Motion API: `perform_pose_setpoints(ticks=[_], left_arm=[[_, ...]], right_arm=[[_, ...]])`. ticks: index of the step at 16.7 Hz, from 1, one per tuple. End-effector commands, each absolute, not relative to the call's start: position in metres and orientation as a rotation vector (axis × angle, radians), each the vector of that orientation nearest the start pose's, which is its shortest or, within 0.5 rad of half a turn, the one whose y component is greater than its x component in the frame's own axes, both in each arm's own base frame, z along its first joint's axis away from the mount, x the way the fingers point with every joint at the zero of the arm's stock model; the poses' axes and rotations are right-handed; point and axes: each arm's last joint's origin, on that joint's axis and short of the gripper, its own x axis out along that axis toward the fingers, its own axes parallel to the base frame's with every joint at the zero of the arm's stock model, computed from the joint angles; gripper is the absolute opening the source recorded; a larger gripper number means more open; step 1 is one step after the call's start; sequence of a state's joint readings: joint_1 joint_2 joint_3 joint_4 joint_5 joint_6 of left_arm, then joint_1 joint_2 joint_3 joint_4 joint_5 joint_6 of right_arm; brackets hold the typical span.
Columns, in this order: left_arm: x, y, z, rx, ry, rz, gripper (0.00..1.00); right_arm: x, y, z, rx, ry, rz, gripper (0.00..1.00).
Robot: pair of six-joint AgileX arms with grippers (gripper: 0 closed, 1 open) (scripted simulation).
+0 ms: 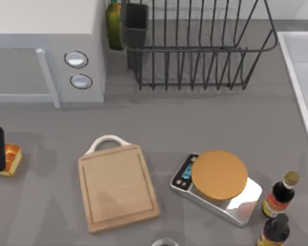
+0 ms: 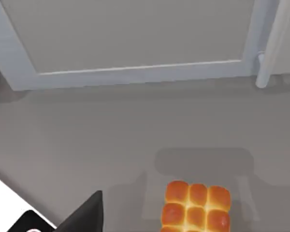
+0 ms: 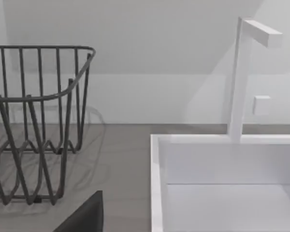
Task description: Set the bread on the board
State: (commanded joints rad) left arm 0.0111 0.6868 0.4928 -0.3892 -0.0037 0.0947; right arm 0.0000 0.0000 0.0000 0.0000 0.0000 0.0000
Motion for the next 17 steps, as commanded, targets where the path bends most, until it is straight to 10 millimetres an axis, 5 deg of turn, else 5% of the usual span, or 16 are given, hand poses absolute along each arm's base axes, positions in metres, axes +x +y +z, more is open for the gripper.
perform_pose_setpoints(ticks=[3,10,17], left_arm=[[0.201,0.003,0.224,0.117,0.891,-0.045,1.00],[0.291,0.007,0.190,0.159,1.424,-0.136,1.00],[0.328,0.008,0.172,0.174,1.563,-0.172,1.00]], right_arm=[[0.106,-0.001,0.160,0.000,0.000,0.000,1.00],[0.106,-0.001,0.160,0.000,0.000,0.000,1.00],[0.106,-0.001,0.160,0.000,0.000,0.000,1.00]])
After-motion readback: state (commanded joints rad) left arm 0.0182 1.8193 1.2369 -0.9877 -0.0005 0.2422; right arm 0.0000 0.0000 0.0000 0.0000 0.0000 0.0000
